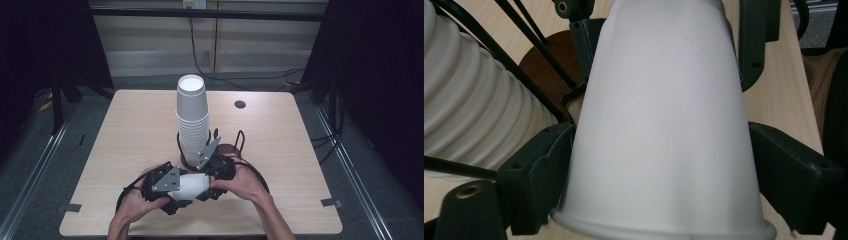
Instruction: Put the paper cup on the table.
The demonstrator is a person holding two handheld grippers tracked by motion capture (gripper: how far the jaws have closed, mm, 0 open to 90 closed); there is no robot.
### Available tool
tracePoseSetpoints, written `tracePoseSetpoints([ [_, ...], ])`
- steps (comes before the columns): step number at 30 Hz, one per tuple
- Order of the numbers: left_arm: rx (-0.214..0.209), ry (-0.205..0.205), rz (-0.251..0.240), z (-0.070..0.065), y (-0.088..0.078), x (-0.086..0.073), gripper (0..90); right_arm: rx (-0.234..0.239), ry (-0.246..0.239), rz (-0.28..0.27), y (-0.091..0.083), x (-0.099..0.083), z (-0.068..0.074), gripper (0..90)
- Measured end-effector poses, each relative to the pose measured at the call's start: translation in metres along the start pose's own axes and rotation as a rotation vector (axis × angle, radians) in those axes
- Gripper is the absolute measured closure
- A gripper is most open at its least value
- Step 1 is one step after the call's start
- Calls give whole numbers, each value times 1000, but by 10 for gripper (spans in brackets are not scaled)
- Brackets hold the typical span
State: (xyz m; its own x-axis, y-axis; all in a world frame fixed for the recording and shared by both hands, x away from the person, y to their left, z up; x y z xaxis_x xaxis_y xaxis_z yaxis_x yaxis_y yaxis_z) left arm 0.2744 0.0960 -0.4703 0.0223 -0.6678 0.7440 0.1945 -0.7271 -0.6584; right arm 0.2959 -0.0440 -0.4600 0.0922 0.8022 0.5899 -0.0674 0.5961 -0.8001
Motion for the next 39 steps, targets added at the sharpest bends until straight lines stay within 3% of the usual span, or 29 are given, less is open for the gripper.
tracePoseSetpoints([
  [7, 6, -31, -58, 3, -7, -1, 151, -6, 5, -9, -1, -1, -2, 226],
  [9, 15, -69, -89, 4, -11, 0, 155, -12, 15, -3, -2, -2, -3, 226],
  [14, 61, -131, -187, 11, -18, -1, 156, -36, 35, -34, -6, -5, -6, 226],
  [17, 92, -142, -229, 13, -24, 0, 156, -43, 43, -31, -7, -6, -6, 226],
  [18, 134, -167, -267, 17, -31, -1, 155, -44, 52, -39, -7, -8, -7, 226],
  [19, 134, -167, -267, 17, -31, -1, 154, -44, 52, -39, -7, -8, -7, 226],
  [20, 158, -220, -306, 22, -37, -2, 155, -47, 62, -60, -8, -10, -7, 226],
  [25, 139, -244, -342, 23, -43, -5, 155, -58, 79, -75, -11, -12, -6, 225],
  [28, 153, -282, -368, 26, -44, -10, 157, -62, 100, -108, -10, -17, -7, 225],
  [30, 136, -309, -400, 27, -46, -13, 154, -65, 113, -125, -7, -19, -7, 225],
  [33, 139, -317, -403, 27, -46, -15, 155, -77, 117, -135, -6, -21, -6, 225],
  [39, 146, -348, -419, 23, -45, -22, 155, -99, 151, -216, -6, -28, -6, 225],
])
Point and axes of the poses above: each handheld gripper's, and its own axes: y roughly forward along the jaws, x roughly out of its top, z roughly to its left, the point moved 5 cm from there along y, roughly forward along the jaws, and after that the axes turned 6 degrees about -y, right-handed, at the moved point
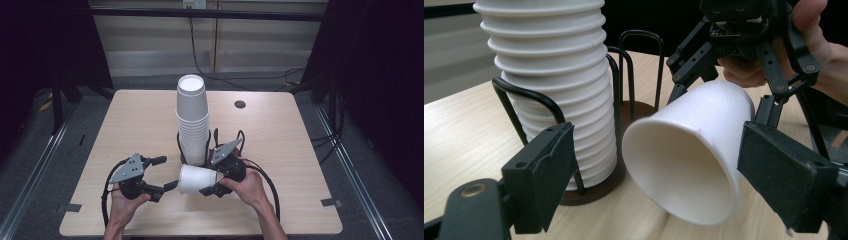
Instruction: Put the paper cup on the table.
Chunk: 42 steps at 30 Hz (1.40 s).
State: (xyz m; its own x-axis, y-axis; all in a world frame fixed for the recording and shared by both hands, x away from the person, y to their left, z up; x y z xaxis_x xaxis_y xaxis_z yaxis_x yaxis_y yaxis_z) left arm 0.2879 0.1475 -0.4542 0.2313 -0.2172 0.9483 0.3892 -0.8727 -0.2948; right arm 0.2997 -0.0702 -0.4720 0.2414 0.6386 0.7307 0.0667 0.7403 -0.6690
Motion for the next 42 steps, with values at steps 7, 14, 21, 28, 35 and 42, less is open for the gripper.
tracePoseSetpoints([
  [7, -5, -23, -27, -3, 0, -2, 156, 0, 18, -90, -2, -5, 0, 224],
  [14, -33, -35, -20, -7, 3, -8, 156, 16, 29, -174, -2, -10, 0, 224],
  [21, -47, -18, -25, -16, 4, -9, 156, 10, 19, -248, -1, -9, 1, 224],
  [28, -64, -25, -13, -20, 13, -14, 155, 11, 1, -283, 3, -8, 4, 224],
  [35, -77, -44, -20, -16, 18, -15, 154, 24, -9, -311, 1, -11, 5, 224],
  [42, -77, -53, -2, -13, 21, -16, 94, 35, -32, -303, 1, -12, 7, 225],
])
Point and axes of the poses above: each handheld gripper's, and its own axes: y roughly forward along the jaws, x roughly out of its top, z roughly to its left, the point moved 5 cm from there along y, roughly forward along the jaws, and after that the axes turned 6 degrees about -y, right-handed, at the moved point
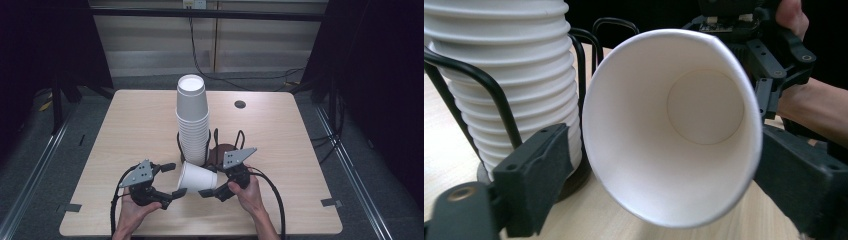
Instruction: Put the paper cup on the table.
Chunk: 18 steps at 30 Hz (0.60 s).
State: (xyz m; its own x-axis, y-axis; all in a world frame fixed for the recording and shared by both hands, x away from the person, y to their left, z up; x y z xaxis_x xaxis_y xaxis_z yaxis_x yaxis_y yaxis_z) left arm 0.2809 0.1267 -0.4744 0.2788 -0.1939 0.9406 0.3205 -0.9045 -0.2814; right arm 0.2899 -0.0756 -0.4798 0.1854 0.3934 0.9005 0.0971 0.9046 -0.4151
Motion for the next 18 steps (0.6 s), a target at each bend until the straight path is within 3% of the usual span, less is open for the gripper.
tracePoseSetpoints([
  [5, -9, 1, 19, 0, 5, -1, 0, 18, -29, 21, 2, 1, 2, 226],
  [15, -74, -12, 21, 0, 18, -1, 0, 16, -46, 26, 4, 4, 3, 226],
  [18, -82, 0, 28, -2, 24, -1, 0, 16, -53, 28, 5, 4, 4, 225],
])
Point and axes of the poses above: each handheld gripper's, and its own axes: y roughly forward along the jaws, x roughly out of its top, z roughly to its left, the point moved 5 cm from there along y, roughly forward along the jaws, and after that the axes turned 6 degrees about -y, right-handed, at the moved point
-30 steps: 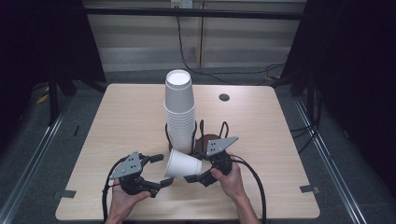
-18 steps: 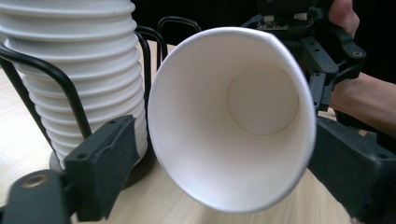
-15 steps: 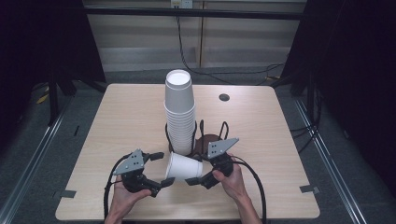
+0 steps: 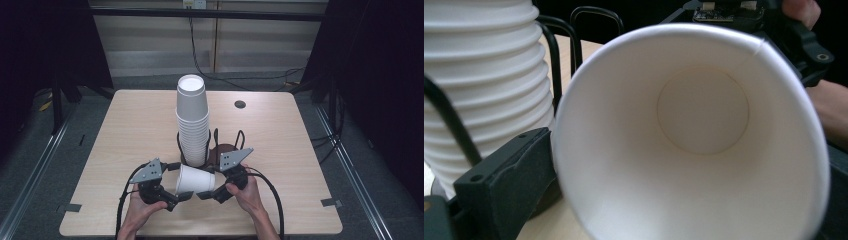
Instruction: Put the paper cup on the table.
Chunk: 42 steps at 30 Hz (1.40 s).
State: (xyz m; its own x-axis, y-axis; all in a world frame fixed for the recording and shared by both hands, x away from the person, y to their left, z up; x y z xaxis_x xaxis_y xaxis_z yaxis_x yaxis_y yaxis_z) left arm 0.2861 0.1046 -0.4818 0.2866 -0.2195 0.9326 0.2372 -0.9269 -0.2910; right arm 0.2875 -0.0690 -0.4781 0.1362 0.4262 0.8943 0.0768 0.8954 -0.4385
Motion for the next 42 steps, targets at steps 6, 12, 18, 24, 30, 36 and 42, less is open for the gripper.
tracePoseSetpoints([
  [6, -27, -3, 16, -1, 1, 3, 28, 9, -5, -6, 0, 0, 1, 225],
  [12, -66, -31, -5, 0, -3, 7, 50, 22, -2, -18, 0, 0, 0, 223],
  [18, -65, -23, 24, 1, -4, 8, 68, 19, -6, -13, 2, -1, 0, 218],
  [24, -72, -22, 33, 1, -6, 8, 86, 20, -2, -22, 3, -2, -1, 204],
  [30, -62, -13, 36, 0, -6, 9, 103, 11, -2, -30, 3, -2, -2, 178],
  [36, -25, -9, 59, 2, -9, 7, 103, -20, 1, -52, 2, -2, -2, 134],
  [42, -17, -26, 54, 3, -12, 8, 103, -58, 19, -77, -5, -5, -5, 130],
])
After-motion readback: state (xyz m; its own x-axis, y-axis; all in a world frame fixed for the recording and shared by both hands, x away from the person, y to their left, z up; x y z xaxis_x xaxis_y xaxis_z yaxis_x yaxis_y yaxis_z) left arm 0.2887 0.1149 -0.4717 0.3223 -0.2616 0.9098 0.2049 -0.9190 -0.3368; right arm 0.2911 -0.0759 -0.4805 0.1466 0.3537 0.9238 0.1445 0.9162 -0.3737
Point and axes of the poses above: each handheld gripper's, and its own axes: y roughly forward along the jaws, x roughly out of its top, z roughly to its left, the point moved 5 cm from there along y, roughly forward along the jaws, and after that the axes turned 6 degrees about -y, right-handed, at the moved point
